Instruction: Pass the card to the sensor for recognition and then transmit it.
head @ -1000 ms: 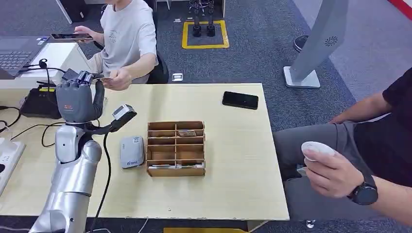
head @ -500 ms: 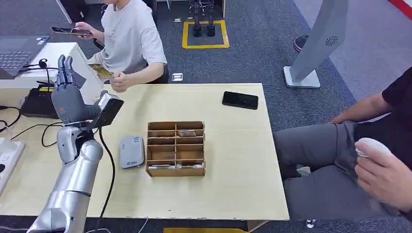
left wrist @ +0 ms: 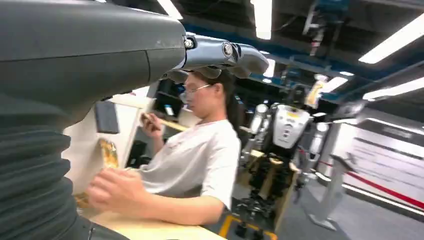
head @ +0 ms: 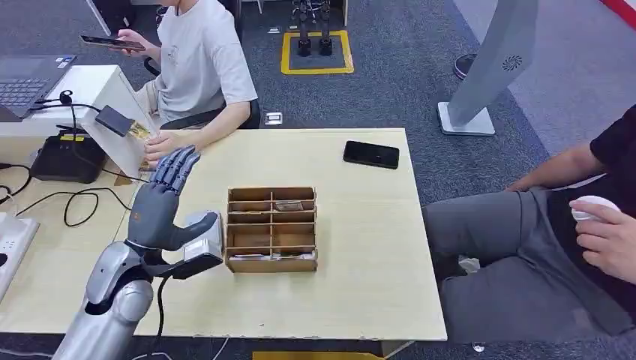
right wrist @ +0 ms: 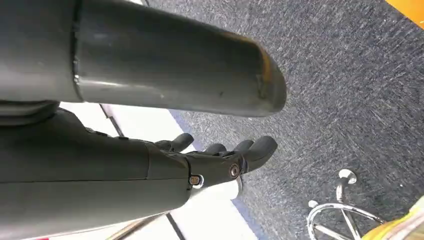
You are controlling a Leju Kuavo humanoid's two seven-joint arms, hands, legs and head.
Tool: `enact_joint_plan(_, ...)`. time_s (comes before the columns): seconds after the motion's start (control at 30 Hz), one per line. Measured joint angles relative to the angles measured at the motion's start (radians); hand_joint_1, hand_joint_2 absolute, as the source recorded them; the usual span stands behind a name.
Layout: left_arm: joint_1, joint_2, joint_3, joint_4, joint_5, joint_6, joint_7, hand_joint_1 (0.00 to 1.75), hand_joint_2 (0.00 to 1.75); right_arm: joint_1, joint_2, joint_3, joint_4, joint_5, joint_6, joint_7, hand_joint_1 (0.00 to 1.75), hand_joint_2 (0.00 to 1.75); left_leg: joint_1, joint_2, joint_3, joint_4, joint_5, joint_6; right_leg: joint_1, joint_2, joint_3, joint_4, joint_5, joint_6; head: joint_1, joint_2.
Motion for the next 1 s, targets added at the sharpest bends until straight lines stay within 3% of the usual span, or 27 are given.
enact_joint_plan(0.17,0.018,0.026,-0.029,-0.052,-0.012,-0.005,0.002,0.00,1.75,0.000,0.000,-0.010,0.001,0.000,0.000,0.000,0.00,0.00,0.000,0.000,0.000,0.000,0.001,0.000,0.000,0.000,0.000,0.000,0.001,-0.001,0.000,0.000)
enact_joint_plan(0.23,0.024,0.034,-0.046,-0.063,-0.076,-0.004,0.008,0.00,1.75,0.000,0.000,-0.013,0.002,0.000,-0.001,0.000,0.00,0.00,0.000,0.000,0.000,0.000,0.001,0.000,0.000,0.000,0.000,0.000,0.001,-0.001,0.000,0.000)
enact_joint_plan(0.33,0.027,0.036,-0.099,-0.069,-0.226,0.024,0.077,0.00,1.75,-0.001,0.000,-0.014,0.001,0.005,-0.001,0.004,0.00,0.00,0.000,0.000,0.000,0.000,0.001,0.000,0.000,0.000,0.000,0.000,0.001,-0.001,0.000,0.000)
enact_joint_plan(0.4,0.022,0.027,-0.137,-0.065,-0.269,0.031,0.130,0.00,1.75,-0.004,0.000,-0.014,0.000,0.012,-0.001,0.005,0.00,0.00,0.000,0.000,0.000,0.000,0.001,0.000,0.000,0.000,0.000,0.000,0.001,-0.001,0.000,0.000)
enact_joint_plan(0.63,-0.044,-0.073,-0.200,0.033,-0.294,0.041,0.285,0.00,1.75,-0.018,0.003,-0.014,-0.003,0.034,0.005,0.018,0.00,0.00,0.000,-0.001,0.000,0.000,0.001,0.000,0.000,0.000,0.000,0.000,0.002,-0.001,0.000,0.000)
enact_joint_plan(0.8,-0.076,-0.135,-0.215,0.129,-0.295,0.035,0.308,0.00,1.75,-0.020,0.005,-0.014,-0.005,0.043,0.007,0.030,0.00,0.00,0.000,0.000,0.000,0.001,0.001,0.000,0.000,0.000,0.000,0.000,0.002,-0.001,0.000,0.000)
enact_joint_plan(1.0,-0.092,-0.173,-0.218,0.205,-0.289,0.030,0.326,0.00,1.75,-0.020,0.004,-0.014,-0.005,0.044,0.008,0.020,0.00,0.00,0.000,0.000,0.000,0.000,0.001,0.000,0.000,0.000,-0.001,0.000,0.002,-0.001,0.000,0.000)
